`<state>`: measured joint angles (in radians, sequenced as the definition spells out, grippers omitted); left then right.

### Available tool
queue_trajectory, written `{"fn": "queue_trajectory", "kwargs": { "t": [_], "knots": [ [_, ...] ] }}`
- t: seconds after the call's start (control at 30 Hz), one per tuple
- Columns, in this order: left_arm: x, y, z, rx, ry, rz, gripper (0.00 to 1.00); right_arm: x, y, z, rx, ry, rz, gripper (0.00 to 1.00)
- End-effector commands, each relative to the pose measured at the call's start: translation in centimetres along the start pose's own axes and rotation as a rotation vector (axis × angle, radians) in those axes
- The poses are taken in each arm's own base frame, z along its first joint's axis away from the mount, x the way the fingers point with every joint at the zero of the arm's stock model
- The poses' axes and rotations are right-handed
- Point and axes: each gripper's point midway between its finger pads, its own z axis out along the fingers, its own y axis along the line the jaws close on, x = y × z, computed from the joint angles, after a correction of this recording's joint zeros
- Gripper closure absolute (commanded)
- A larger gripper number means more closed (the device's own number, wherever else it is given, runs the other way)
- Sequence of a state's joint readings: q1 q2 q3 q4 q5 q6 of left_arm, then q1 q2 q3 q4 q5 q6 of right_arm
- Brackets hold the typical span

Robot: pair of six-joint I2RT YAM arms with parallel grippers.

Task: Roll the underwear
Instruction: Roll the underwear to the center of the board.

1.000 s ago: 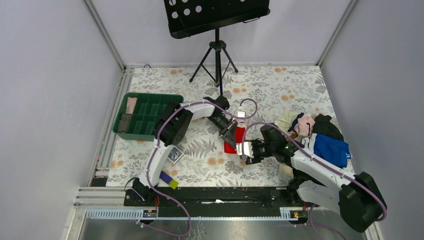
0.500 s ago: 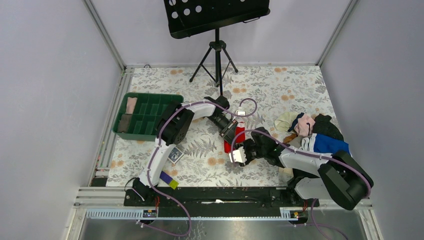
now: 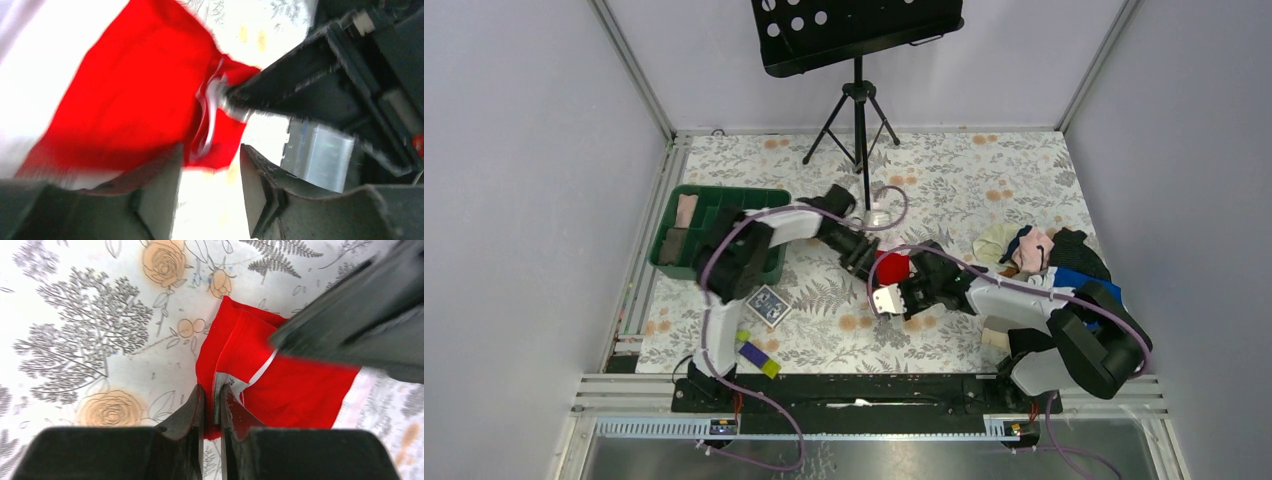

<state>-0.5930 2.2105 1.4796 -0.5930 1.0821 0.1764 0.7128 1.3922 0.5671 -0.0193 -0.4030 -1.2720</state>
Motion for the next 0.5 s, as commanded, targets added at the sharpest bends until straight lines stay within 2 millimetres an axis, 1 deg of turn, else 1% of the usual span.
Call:
{"fn": "queue_trajectory", "kwargs": {
  "t": [0.0,0.03,0.07,0.13,0.2,0.23,0.27,0.3,0.37,0.47],
  "knots": [
    [-5.5,1.3,-8.8,-0.438,-0.349,0.282,0.48,-0.8,5.2,-1.0,-0.269,-0.011,0.253,0.93],
    [-5.0,0.9,-9.7,-0.484,-0.367,0.312,0.48,-0.8,5.1,-1.1,-0.284,-0.009,0.286,0.94],
    [-4.3,0.4,-10.4,-0.526,-0.378,0.338,0.48,-0.7,4.2,-1.2,-0.276,-0.014,0.328,0.93],
    [-2.8,-0.3,-11.7,-0.599,-0.401,0.37,0.47,-0.7,3.2,-1.4,-0.29,-0.031,0.436,0.93],
    [-1.5,-0.8,-13.3,-0.701,-0.445,0.395,0.36,-0.7,2.3,-1.7,-0.321,-0.051,0.539,0.92],
    [-1.0,-1.3,-14.0,-0.738,-0.479,0.42,0.34,-0.7,1.8,-1.7,-0.332,-0.059,0.583,0.92],
    [-0.4,-1.8,-14.4,-0.753,-0.494,0.461,0.34,-0.6,1.4,-1.7,-0.341,-0.063,0.624,0.92],
    [0.5,-2.2,-14.2,-0.753,-0.485,0.501,0.34,-0.4,1.2,-1.7,-0.347,-0.065,0.662,0.92],
    [1.0,-3.5,-14.2,-0.765,-0.477,0.616,0.35,0.2,0.8,-1.5,-0.361,-0.068,0.72,0.92],
    [0.9,-5.2,-12.4,-0.74,-0.429,0.883,0.35,1.0,0.6,-1.2,-0.377,-0.07,0.796,0.91]
  ]
}}
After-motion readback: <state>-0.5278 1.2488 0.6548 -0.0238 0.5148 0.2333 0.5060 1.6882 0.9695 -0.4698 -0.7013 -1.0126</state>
